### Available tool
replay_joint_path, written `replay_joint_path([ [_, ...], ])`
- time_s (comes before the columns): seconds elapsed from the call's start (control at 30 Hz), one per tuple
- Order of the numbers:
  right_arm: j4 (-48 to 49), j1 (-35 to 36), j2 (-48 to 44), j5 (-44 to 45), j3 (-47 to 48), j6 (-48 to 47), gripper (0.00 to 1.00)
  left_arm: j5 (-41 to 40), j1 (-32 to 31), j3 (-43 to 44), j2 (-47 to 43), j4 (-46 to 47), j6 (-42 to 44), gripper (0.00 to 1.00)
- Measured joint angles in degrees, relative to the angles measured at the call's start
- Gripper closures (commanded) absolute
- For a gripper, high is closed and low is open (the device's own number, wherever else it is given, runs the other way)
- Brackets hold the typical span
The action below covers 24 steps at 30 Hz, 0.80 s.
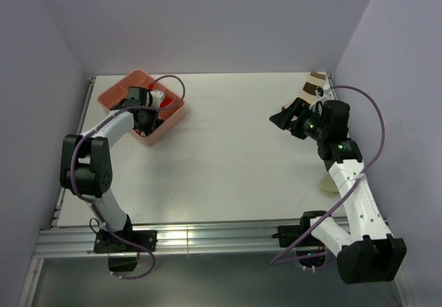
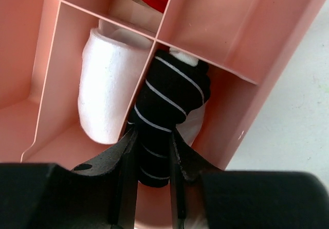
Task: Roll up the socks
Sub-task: Place the sock in the storage box.
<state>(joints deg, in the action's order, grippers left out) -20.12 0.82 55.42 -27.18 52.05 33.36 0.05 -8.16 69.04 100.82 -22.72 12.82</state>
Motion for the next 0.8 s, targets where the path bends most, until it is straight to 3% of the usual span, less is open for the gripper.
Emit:
replay_joint_path([
  [0.03, -0.17, 0.00, -0.20, 0.00, -0.02, 0.00, 0.25, 0.15, 0.07, 0.42, 0.37, -0.35, 0.00, 0.86],
  [0.17, -0.28, 0.00, -1.36, 0.07, -0.13, 0.00, 0.25, 0.74, 0.22, 2.12, 1.46, -2.21, -0.04, 0.73],
  [0.43, -0.50, -0.50, -3.15, -0.09, -1.84, 0.00, 0.25, 1.09, 0.28, 2.54, 1.57, -2.69, -0.02, 0.65],
  [0.8, -0.68, -1.81, -3.17, -0.22, -1.97, 0.00, 0.25, 1.64, 0.26, 2.89, 1.55, -2.67, -0.07, 0.61],
])
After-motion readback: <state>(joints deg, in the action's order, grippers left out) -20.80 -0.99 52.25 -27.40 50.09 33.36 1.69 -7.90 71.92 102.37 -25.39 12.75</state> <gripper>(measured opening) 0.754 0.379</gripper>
